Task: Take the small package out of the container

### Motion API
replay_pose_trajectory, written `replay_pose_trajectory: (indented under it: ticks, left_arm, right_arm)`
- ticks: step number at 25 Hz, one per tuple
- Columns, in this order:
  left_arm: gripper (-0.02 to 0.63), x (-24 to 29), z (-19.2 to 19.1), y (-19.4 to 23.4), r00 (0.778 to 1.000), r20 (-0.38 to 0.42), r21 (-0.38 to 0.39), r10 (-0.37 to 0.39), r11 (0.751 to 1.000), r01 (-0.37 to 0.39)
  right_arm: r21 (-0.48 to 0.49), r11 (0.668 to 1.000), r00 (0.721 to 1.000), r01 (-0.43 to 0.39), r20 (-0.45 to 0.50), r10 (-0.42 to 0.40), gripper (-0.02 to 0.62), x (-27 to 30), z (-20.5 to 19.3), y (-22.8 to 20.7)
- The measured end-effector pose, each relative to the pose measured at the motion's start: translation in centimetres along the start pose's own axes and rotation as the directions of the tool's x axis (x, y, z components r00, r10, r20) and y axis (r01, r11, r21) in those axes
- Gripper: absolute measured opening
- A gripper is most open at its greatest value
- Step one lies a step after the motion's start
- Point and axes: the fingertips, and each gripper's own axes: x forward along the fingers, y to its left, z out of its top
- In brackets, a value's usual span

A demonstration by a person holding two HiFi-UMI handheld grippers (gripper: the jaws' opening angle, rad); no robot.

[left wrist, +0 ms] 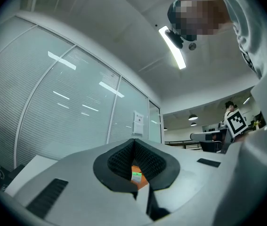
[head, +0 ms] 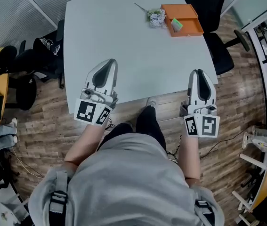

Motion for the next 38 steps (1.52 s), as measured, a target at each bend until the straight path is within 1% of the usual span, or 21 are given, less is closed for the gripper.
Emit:
replay_pose_trajectory:
  ticks: [4,9,12,15,19,22,27,32,38]
  left_arm:
    - [0.02,6.8,-0.9,0.6,0.999,0.008,0.013,0.046,0.999,-0.046]
    - [0.02,14.5,-2.0,0.9,0.994,0.017,0.023,0.104,0.994,-0.104]
    - [0.02,17.6,-2.8,0.4,0.992,0.016,0.017,0.123,0.992,-0.123]
    - [0.02,19.9,-3.9,-0.3,0.992,0.002,0.01,0.126,0.992,-0.126]
    - [0.02,21.9,-5.2,-0.1,0.99,-0.027,0.003,0.135,0.991,-0.135]
    - [0.02,23.6,-5.6,0.2,0.992,-0.029,-0.003,0.123,0.992,-0.123]
    - [0.02,26.0,-6.5,1.3,0.994,-0.041,-0.01,0.102,0.995,-0.103]
    - [0.02,28.1,-7.2,2.6,0.995,-0.056,-0.013,0.082,0.996,-0.083]
    - [0.02,29.6,-9.3,3.8,0.995,-0.071,-0.025,0.075,0.997,-0.077]
  right_arm:
    - [0.005,0.998,0.998,-0.059,-0.009,0.059,0.081,6.2,-0.5,-5.0]
    - [0.02,0.993,0.993,-0.12,-0.014,0.12,0.081,12.2,-1.0,-11.3]
    - [0.029,0.987,0.987,-0.156,-0.024,0.157,0.081,14.6,-1.6,-13.8]
    - [0.047,0.985,0.985,-0.168,-0.035,0.169,0.081,16.3,-2.5,-15.8]
    - [0.074,0.982,0.983,-0.175,-0.047,0.179,0.081,18.1,-3.4,-17.0]
    - [0.08,0.981,0.982,-0.179,-0.053,0.184,0.081,19.2,-3.8,-17.4]
    - [0.097,0.982,0.983,-0.161,-0.072,0.169,0.081,21.0,-4.8,-18.0]
    - [0.095,0.984,0.983,-0.148,-0.094,0.157,0.081,23.1,-5.6,-18.6]
    - [0.085,0.986,0.981,-0.141,-0.125,0.151,0.081,25.1,-8.0,-19.5]
